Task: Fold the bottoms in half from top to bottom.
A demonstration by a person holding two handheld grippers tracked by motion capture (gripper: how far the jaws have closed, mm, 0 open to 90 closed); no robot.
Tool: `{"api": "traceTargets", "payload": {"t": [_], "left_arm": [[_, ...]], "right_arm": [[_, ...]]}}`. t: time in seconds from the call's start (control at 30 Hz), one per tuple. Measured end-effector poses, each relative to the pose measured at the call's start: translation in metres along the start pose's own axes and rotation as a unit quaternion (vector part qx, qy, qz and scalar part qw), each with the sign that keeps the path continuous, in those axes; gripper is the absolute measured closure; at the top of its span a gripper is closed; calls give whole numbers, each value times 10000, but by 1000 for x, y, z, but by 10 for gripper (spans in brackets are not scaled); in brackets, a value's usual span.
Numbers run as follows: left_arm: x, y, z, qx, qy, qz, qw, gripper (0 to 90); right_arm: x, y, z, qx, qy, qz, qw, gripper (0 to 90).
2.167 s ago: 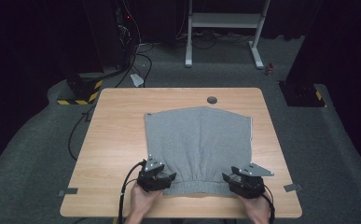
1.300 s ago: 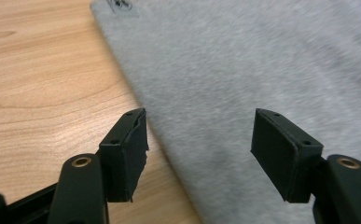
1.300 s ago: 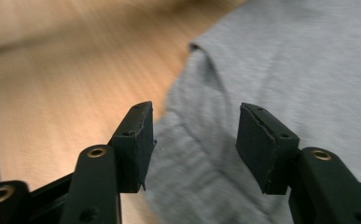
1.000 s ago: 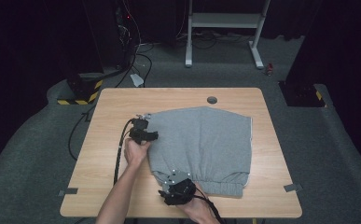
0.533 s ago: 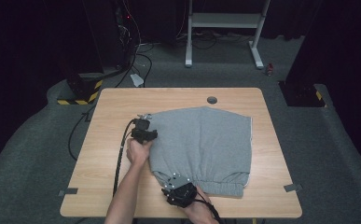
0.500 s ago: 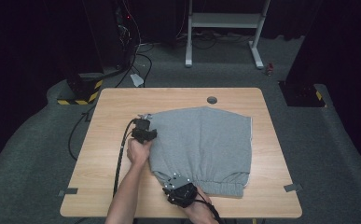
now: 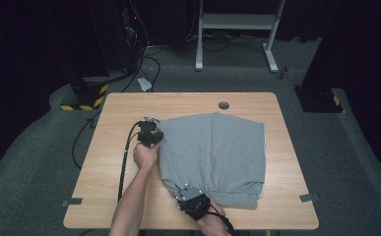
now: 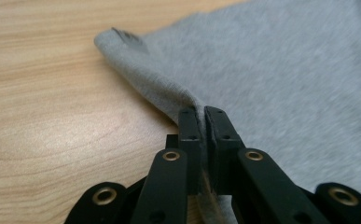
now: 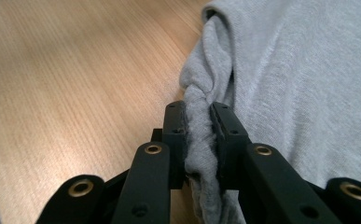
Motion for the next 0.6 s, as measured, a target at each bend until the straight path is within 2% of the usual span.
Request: {"api": "traceTargets", "payload": {"t": [0.13, 0.23, 0.33, 0.43, 0.53, 0.6], "left_arm": [[7, -6, 0, -148, -169, -169, 9996, 857], [13, -13, -3, -250, -192, -297, 9991, 858], [25, -21, -7, -325, 7, -374, 9988, 859], [36, -28, -12, -419, 35, -503, 9978, 860], [46, -34, -16, -463, 150, -605, 9970, 861], [49, -37, -16, -512, 34, -685, 9963, 861]], "right_arm": [[4, -6, -1, 26, 1, -51, 10000, 778], [7, -11, -3, 50, 82, -123, 9999, 779], [9, -15, -4, 35, 34, -182, 9998, 780], [13, -19, -5, 59, 109, -257, 9996, 780], [15, -23, -7, 61, 142, -292, 9995, 780], [16, -26, -8, 52, 175, -332, 9993, 780]]}}
Point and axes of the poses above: each handheld gripper's, and its own axes: y roughly forward along the jaws, x roughly out of its top, z roughly to its left, the point moved 10 cm from there along y, roughly forward along the jaws, and after that the axes turned 8 degrees about -z, right-handed, at the moved point
